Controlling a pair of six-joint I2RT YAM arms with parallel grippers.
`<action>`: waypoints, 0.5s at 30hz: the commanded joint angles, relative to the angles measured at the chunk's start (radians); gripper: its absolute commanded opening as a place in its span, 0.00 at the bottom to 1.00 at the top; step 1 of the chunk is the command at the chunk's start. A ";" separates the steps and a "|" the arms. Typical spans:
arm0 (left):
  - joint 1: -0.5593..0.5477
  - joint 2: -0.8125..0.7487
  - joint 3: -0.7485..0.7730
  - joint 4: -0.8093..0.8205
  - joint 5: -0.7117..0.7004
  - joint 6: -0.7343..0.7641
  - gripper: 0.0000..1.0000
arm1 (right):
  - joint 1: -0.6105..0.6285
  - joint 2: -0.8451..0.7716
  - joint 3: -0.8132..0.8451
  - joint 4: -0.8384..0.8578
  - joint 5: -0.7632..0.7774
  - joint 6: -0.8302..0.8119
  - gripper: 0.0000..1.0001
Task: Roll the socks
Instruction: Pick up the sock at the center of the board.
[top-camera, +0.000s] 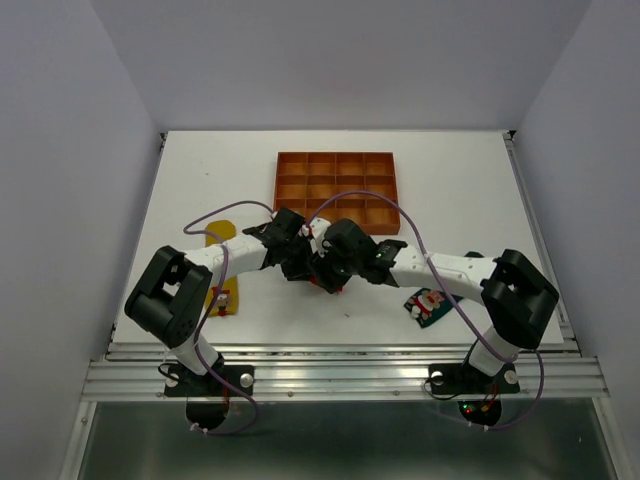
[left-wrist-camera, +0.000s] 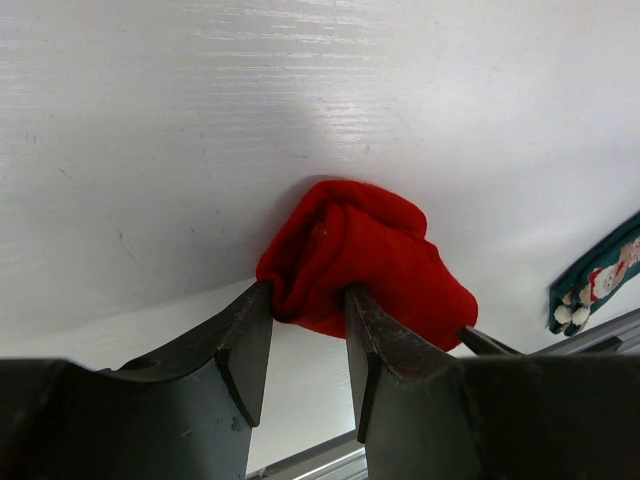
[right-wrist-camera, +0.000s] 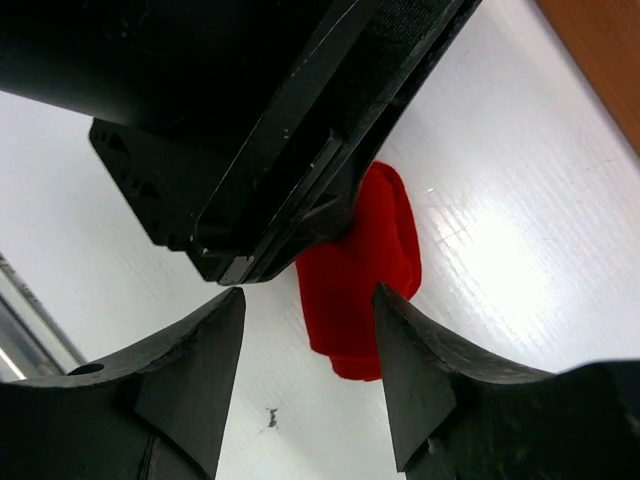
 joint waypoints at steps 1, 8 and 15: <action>-0.010 0.037 0.001 -0.084 -0.060 0.016 0.43 | 0.029 0.029 0.005 0.071 0.071 -0.075 0.60; -0.010 0.034 0.004 -0.084 -0.051 0.018 0.43 | 0.038 0.055 -0.027 0.109 0.093 -0.082 0.59; -0.010 0.036 0.004 -0.079 -0.032 0.026 0.43 | 0.038 0.110 -0.048 0.145 0.128 -0.072 0.59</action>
